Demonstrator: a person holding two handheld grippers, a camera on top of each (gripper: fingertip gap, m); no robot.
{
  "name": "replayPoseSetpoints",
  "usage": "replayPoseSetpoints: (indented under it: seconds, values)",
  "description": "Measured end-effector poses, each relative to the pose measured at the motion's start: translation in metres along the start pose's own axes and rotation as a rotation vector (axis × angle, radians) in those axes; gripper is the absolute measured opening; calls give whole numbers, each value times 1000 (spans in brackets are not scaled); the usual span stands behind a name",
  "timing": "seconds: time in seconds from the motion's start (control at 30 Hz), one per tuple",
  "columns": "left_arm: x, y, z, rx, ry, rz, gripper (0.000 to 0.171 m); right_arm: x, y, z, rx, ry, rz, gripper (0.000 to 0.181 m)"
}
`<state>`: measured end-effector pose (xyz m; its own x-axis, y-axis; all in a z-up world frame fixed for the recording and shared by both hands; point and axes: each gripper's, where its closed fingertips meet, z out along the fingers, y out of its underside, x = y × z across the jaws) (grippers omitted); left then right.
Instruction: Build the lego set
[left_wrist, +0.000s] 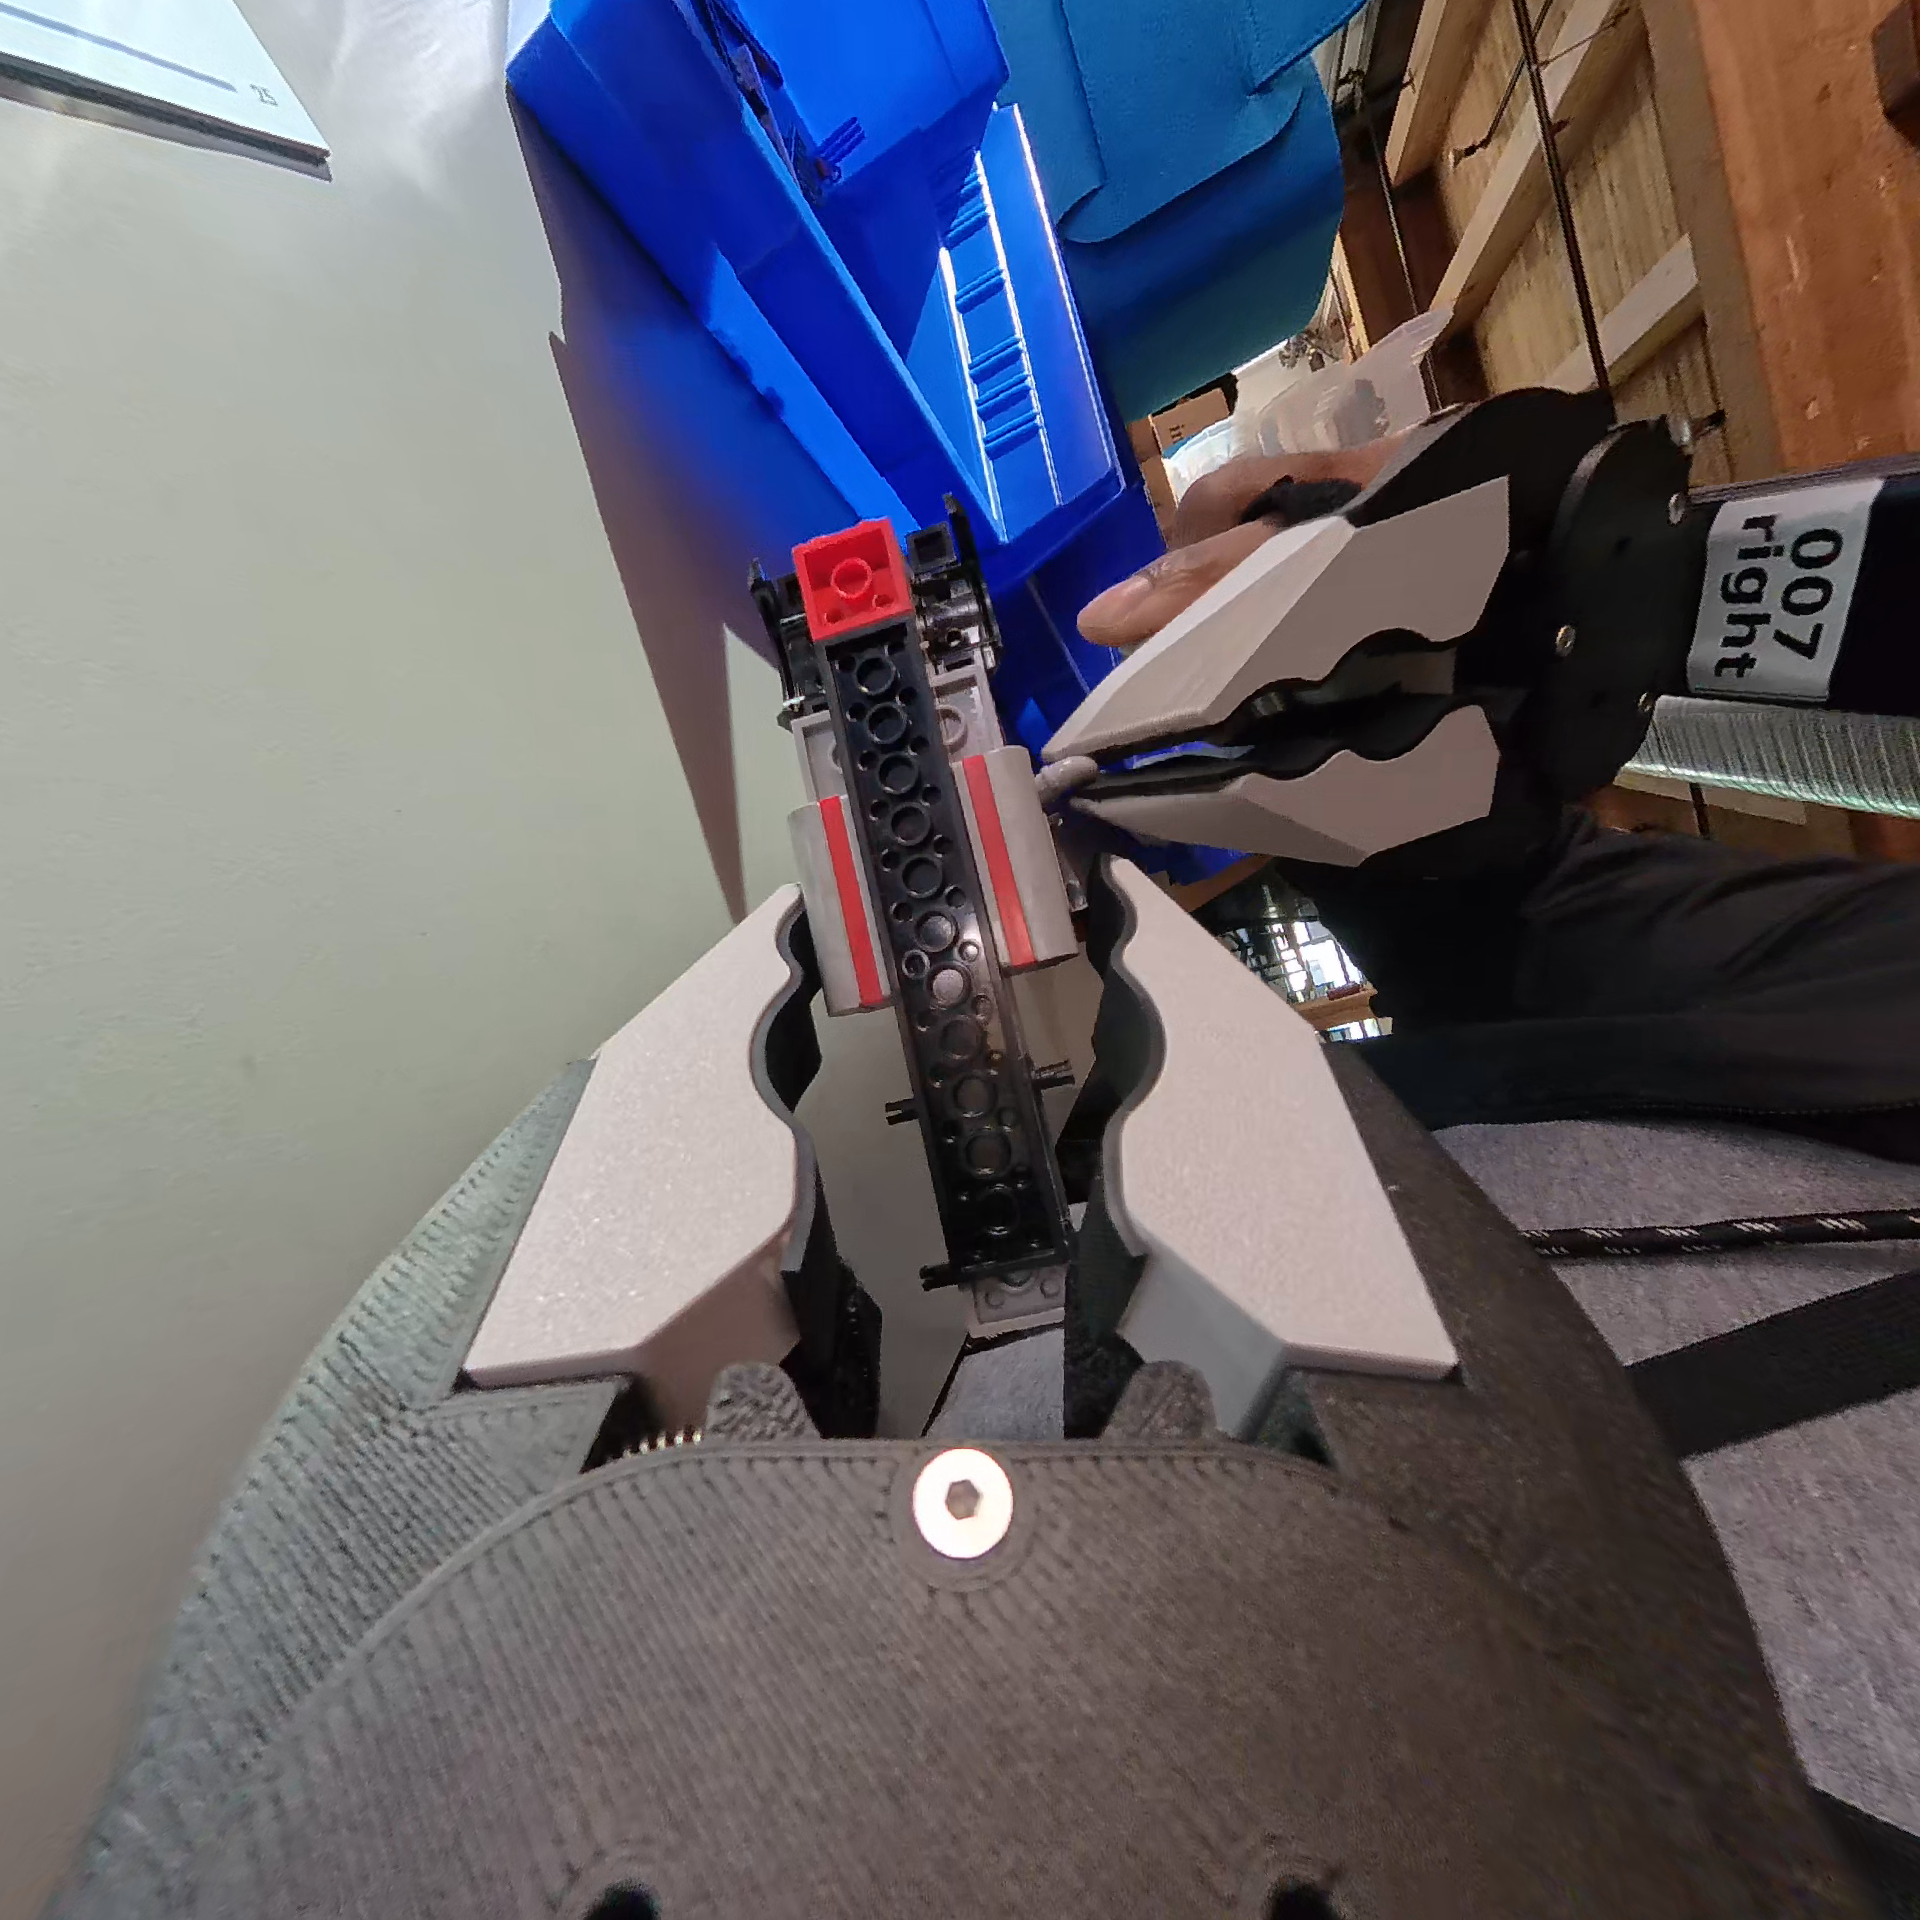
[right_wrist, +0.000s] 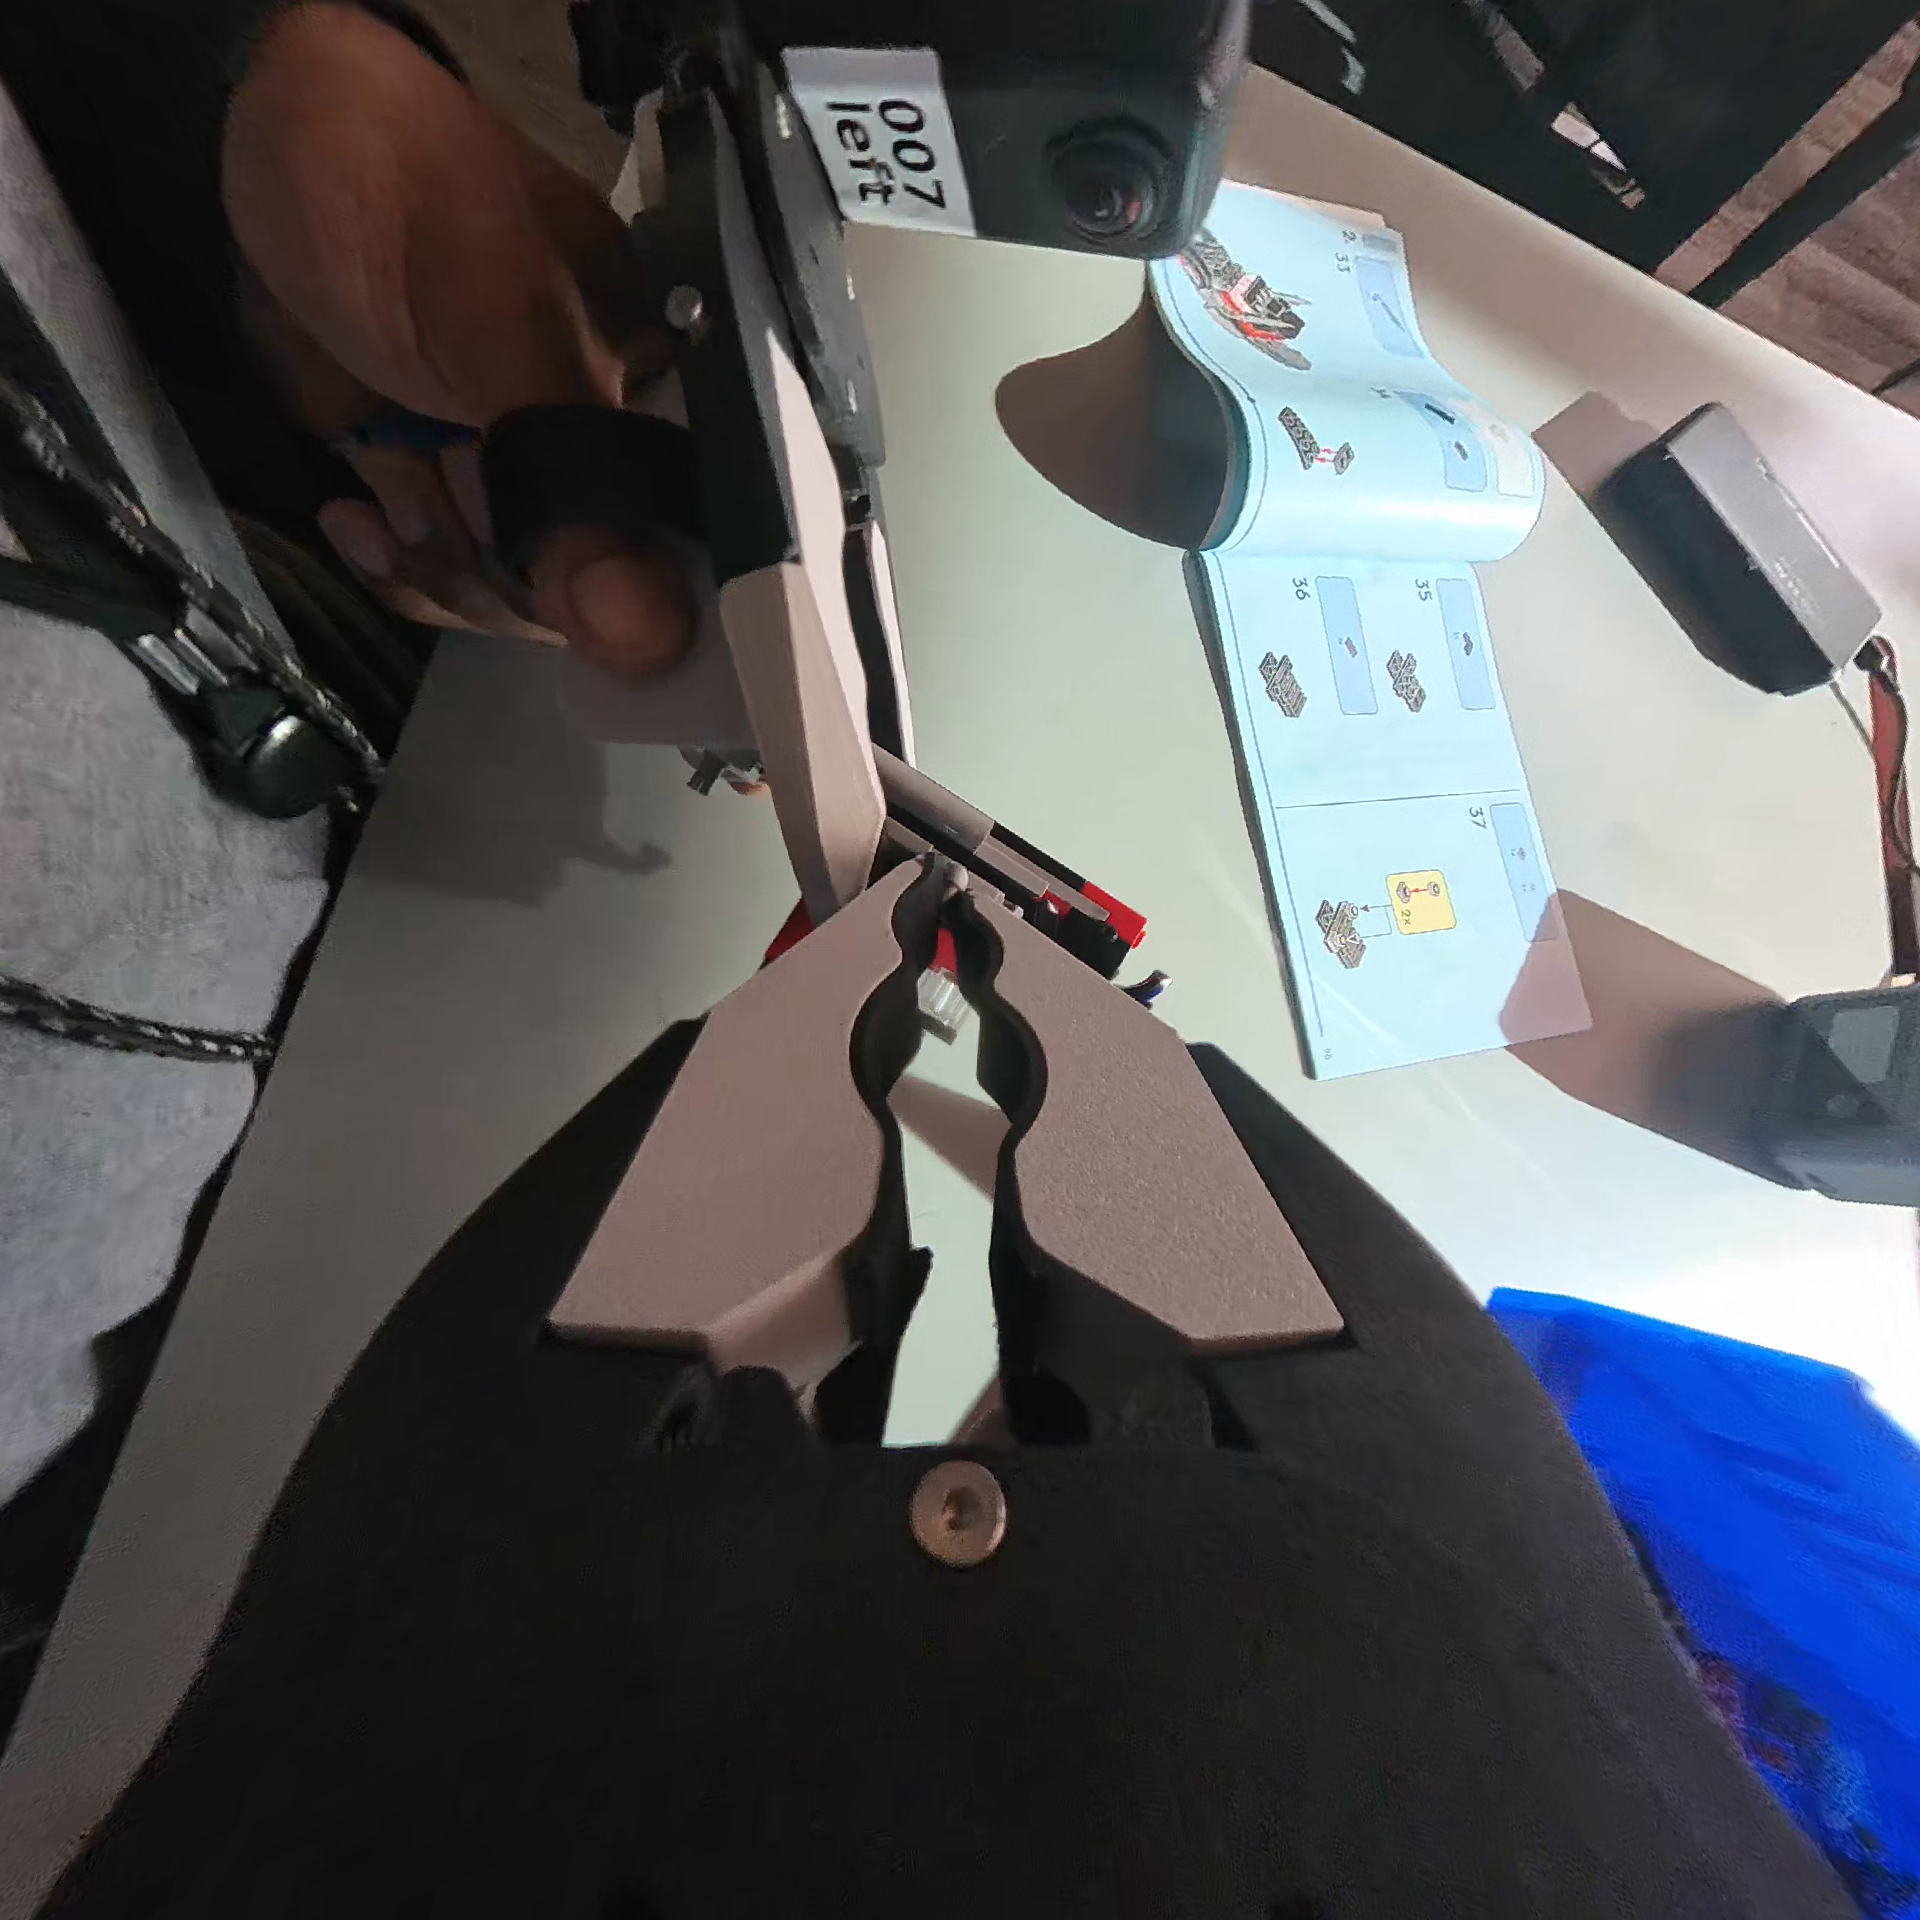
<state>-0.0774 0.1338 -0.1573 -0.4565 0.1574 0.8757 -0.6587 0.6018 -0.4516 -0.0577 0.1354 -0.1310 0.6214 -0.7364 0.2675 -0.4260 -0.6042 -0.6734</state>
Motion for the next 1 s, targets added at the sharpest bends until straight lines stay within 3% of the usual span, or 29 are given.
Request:
replayPoseSetpoints:
  seconds: [0.4,1.0]
  values:
    - [-2,-2,-2,9,-32,31,52,4,-1,3,63,20,303,3]
    - [-4,1,-2,2,-48,45,52,-1,2,5,69,11,369,5]
